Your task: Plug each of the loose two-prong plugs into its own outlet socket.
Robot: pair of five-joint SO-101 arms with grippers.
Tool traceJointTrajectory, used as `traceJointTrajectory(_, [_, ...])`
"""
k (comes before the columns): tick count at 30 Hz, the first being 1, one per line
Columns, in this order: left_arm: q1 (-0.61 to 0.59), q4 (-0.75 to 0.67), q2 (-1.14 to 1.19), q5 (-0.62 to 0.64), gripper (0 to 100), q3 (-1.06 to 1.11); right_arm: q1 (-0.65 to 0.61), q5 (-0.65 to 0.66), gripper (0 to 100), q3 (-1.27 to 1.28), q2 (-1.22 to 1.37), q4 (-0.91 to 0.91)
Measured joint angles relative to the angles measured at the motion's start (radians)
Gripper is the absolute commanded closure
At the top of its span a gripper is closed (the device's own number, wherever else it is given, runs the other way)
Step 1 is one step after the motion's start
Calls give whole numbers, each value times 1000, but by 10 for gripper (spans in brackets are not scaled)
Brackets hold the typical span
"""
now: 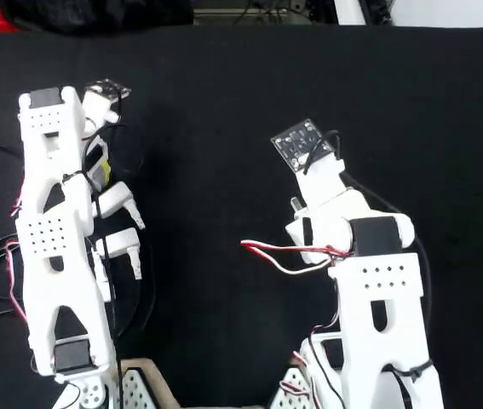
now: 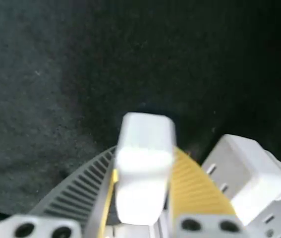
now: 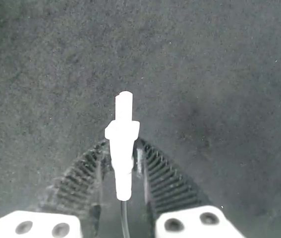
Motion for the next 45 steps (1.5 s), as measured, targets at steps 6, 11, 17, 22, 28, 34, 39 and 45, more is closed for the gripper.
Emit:
traceJointTrajectory(6, [29, 37, 2, 60, 972, -140, 0, 0, 987, 3, 0, 0])
traceJointTrajectory(11, [87, 37, -57, 115, 972, -173, 0, 0, 987, 3, 0, 0])
traceJointTrajectory(17, [216, 37, -377, 124, 972, -35, 0, 0, 987, 21, 0, -11])
traceJointTrajectory(22, [269, 43, -698, 97, 971, 84, 0, -2, 987, 28, 0, -29])
traceJointTrajectory(28, [270, 44, -1019, 107, 971, 155, 0, -2, 987, 28, 0, -29])
traceJointTrajectory(34, [419, 44, -1252, 167, 971, 423, 63, 41, 987, 28, 0, -29])
traceJointTrajectory(39, [572, -54, -1358, 176, 971, 870, 163, 74, 987, 28, 0, -21])
traceJointTrajectory(45, [620, -499, -1452, 193, 971, 1516, 245, 112, 987, 28, 0, 6])
